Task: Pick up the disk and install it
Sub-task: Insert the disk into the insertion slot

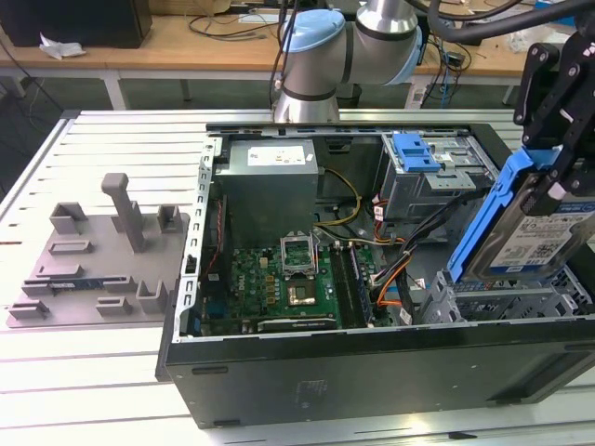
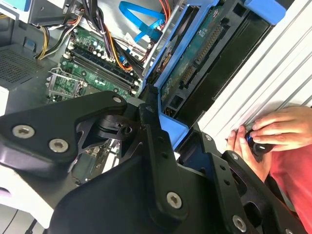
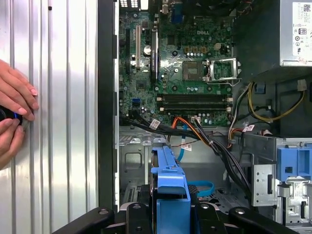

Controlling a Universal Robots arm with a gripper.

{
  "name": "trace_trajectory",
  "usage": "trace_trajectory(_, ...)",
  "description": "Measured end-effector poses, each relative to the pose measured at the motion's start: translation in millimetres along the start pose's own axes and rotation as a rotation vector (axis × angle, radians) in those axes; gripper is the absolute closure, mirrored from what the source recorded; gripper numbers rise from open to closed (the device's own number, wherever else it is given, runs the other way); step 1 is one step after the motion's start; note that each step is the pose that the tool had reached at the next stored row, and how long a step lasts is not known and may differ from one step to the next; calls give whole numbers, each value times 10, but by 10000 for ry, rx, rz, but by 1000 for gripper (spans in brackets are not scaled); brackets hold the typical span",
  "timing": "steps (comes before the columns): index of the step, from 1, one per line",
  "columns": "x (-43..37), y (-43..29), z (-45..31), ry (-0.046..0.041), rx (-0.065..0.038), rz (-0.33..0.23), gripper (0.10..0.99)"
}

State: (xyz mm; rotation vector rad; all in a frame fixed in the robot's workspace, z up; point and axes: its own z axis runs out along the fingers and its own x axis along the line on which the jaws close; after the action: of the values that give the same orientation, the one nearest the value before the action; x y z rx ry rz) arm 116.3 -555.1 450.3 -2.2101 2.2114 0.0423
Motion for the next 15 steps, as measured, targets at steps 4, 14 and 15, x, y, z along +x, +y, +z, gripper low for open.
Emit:
trace_trajectory(4,0,0,13,-1,-15,0,718)
trace_trajectory(14,2,-7,59,0,-27,1,718)
trace_trajectory(15,2,-7,66,1,-27,1,718)
